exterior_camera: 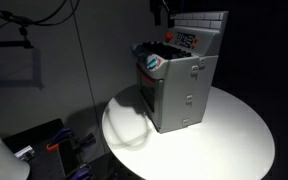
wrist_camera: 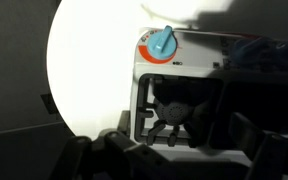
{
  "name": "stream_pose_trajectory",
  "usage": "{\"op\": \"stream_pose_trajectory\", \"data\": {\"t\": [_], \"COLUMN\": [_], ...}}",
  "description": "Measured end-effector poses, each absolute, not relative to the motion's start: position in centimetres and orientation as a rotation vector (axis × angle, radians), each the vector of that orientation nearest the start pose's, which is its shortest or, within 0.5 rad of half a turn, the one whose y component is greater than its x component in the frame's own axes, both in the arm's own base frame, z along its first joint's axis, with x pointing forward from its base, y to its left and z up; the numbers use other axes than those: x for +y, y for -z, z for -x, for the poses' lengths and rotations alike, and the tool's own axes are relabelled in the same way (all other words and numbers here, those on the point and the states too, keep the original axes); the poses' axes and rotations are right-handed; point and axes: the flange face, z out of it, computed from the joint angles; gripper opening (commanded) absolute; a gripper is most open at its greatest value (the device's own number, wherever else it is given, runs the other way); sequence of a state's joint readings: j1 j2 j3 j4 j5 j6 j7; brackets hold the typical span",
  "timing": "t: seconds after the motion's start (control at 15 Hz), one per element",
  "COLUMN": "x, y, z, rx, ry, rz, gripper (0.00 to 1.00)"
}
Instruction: Press the top right orange button on the stove
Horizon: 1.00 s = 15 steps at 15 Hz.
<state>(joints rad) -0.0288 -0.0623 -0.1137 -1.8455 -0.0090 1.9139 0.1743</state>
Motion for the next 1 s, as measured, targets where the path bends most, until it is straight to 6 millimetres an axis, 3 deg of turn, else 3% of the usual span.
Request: {"op": "stream_pose_trajectory", "data": {"t": [0.53,1.0], "x": [-7.7,-8.3], "y": [-59.3,-60.1], "z": [-51.0,-49.5], "rx": [0.434,0.458], "ry": [0.228,0.192], "rz": [3.088,3.079], "gripper": [1.0,1.0]}}
